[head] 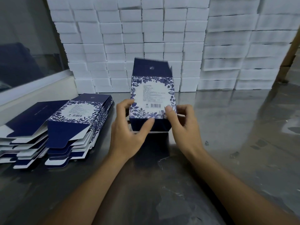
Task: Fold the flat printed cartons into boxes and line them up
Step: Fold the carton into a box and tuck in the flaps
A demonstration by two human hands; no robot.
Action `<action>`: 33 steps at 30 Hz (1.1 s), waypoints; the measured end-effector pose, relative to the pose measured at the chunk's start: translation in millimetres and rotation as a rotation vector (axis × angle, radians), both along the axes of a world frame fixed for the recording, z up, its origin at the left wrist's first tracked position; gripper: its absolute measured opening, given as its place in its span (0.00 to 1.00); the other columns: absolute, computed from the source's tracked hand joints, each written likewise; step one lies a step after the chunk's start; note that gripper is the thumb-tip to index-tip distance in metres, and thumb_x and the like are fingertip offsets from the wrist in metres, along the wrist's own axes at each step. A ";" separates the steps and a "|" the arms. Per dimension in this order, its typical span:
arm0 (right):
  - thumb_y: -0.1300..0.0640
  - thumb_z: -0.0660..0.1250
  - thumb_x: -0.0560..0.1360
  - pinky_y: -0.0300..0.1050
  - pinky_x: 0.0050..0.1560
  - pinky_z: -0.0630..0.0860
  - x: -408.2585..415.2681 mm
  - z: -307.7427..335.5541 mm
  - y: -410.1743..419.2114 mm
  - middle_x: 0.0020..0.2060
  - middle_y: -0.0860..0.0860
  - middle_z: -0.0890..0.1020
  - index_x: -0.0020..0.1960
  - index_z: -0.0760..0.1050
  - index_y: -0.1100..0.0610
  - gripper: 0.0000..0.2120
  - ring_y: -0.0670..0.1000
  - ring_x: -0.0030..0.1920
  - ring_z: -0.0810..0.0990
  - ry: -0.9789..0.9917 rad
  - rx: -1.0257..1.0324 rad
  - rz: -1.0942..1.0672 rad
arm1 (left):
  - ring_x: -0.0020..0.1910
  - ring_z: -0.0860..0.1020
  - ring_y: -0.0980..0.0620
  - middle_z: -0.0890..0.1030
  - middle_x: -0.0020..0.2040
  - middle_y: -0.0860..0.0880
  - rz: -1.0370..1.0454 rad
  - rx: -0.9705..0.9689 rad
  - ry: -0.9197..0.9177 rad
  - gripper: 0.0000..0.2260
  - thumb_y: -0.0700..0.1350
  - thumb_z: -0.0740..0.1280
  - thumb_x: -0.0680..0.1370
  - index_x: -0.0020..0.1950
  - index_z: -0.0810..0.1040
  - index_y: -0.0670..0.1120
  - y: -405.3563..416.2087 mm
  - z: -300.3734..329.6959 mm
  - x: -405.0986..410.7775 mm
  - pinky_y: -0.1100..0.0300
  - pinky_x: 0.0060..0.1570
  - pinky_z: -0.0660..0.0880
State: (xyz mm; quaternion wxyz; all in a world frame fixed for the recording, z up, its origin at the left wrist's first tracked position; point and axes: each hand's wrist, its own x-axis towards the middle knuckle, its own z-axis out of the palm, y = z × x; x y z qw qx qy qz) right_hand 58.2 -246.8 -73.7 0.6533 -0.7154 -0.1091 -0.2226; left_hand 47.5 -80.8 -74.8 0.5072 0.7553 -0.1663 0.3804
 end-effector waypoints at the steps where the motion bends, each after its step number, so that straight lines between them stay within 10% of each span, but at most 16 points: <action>1: 0.35 0.67 0.74 0.38 0.50 0.78 0.1 0.4 0.0 0.48 0.40 0.84 0.53 0.73 0.49 0.18 0.40 0.51 0.83 -0.008 0.004 -0.007 | 0.53 0.79 0.60 0.76 0.54 0.65 -0.013 -0.029 -0.019 0.22 0.54 0.71 0.72 0.61 0.67 0.51 -0.5 0.7 0.3 0.71 0.48 0.73; 10: 0.56 0.69 0.75 0.43 0.48 0.81 9.7 -8.0 -3.7 0.50 0.43 0.83 0.55 0.71 0.49 0.11 0.41 0.48 0.83 0.065 -0.027 -0.025 | 0.46 0.79 0.61 0.80 0.44 0.58 0.031 -0.237 0.094 0.12 0.59 0.66 0.73 0.51 0.69 0.57 4.2 -1.9 8.7 0.69 0.45 0.73; 13: 0.57 0.68 0.71 0.42 0.45 0.80 11.5 -11.2 -6.8 0.48 0.45 0.84 0.53 0.71 0.47 0.13 0.41 0.46 0.83 0.108 -0.072 -0.021 | 0.47 0.80 0.55 0.81 0.44 0.55 0.071 -0.294 0.157 0.02 0.48 0.63 0.79 0.49 0.72 0.55 11.1 -4.4 15.5 0.53 0.49 0.78; 19: 0.59 0.70 0.73 0.45 0.51 0.81 10.8 -15.4 -4.1 0.49 0.42 0.83 0.52 0.69 0.45 0.15 0.38 0.49 0.82 0.156 -0.177 -0.022 | 0.43 0.79 0.61 0.80 0.44 0.54 0.177 -0.201 0.190 0.14 0.31 0.66 0.76 0.49 0.74 0.51 13.8 -7.2 19.0 0.58 0.52 0.78; 24: 0.55 0.72 0.73 0.38 0.50 0.75 8.6 -10.8 -4.7 0.49 0.38 0.80 0.57 0.72 0.46 0.15 0.33 0.48 0.78 0.129 -0.203 -0.099 | 0.54 0.78 0.55 0.78 0.54 0.54 0.160 -0.238 0.285 0.15 0.38 0.72 0.75 0.56 0.72 0.50 12.4 -6.3 18.1 0.58 0.54 0.76; 29: 0.57 0.69 0.75 0.48 0.60 0.79 5.3 -5.3 -8.7 0.52 0.40 0.84 0.62 0.76 0.45 0.17 0.43 0.54 0.82 0.167 -0.112 -0.033 | 0.63 0.73 0.55 0.72 0.65 0.51 0.038 -0.342 0.439 0.37 0.54 0.79 0.64 0.69 0.67 0.53 17.2 -4.1 16.4 0.55 0.64 0.71; 33: 0.58 0.65 0.76 0.51 0.63 0.78 4.4 -4.6 -5.9 0.55 0.41 0.84 0.64 0.75 0.45 0.18 0.45 0.57 0.82 0.153 -0.096 0.043 | 0.57 0.79 0.60 0.79 0.59 0.54 -0.064 -0.331 0.452 0.39 0.57 0.78 0.59 0.68 0.69 0.54 14.1 -3.5 15.1 0.61 0.58 0.76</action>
